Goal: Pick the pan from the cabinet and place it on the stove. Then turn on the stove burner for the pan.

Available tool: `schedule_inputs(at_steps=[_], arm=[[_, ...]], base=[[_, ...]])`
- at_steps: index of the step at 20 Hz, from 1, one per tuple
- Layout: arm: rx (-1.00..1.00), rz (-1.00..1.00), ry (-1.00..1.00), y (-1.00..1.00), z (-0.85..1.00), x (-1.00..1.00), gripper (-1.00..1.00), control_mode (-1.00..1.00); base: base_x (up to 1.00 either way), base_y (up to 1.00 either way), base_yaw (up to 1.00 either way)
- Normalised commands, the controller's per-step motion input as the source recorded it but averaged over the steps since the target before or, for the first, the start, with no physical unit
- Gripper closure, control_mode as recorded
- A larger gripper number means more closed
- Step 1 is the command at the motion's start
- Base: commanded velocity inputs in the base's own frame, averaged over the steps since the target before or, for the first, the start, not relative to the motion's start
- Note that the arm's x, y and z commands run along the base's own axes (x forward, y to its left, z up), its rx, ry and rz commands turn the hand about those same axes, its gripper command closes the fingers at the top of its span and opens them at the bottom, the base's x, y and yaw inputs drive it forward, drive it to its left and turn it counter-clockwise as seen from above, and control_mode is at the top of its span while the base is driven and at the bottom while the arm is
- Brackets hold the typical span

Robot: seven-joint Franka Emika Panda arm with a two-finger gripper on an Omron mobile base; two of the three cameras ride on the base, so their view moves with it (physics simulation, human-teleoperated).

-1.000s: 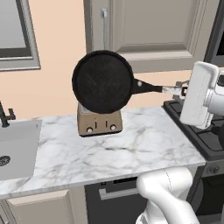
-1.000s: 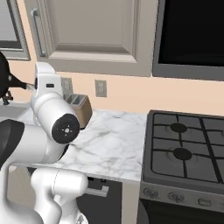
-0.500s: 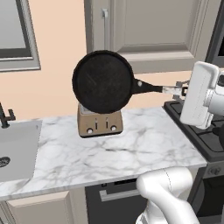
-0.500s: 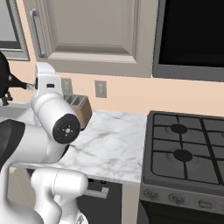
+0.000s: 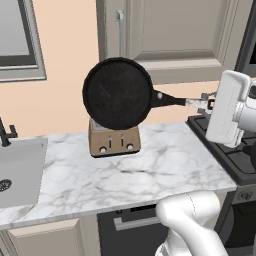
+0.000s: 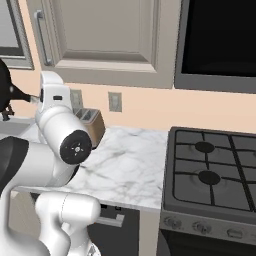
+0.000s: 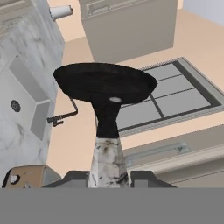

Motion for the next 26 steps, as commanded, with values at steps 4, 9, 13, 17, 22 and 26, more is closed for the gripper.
schedule_inputs(at_steps=[4,9,13,17,22,26], arm=[[0.05,-0.01,0.0,-0.09,-0.03,0.0,1.0,-1.0],[0.01,-0.05,0.01,-0.39,0.0,-0.09,1.0,-1.0],[0.06,-0.06,0.01,-0.59,0.0,-0.24,1.0,-1.0],[0.06,-0.07,0.02,-0.61,0.0,-0.24,1.0,-1.0],[0.1,-0.07,0.08,-0.73,-0.15,-0.15,1.0,-1.0],[0.1,-0.09,0.14,-0.71,-0.3,-0.11,1.0,-1.0]], base=[[0.0,0.0,0.0],[0.0,0.0,0.0],[0.0,0.0,0.0],[0.0,0.0,0.0],[0.0,0.0,0.0],[0.0,0.0,0.0]])
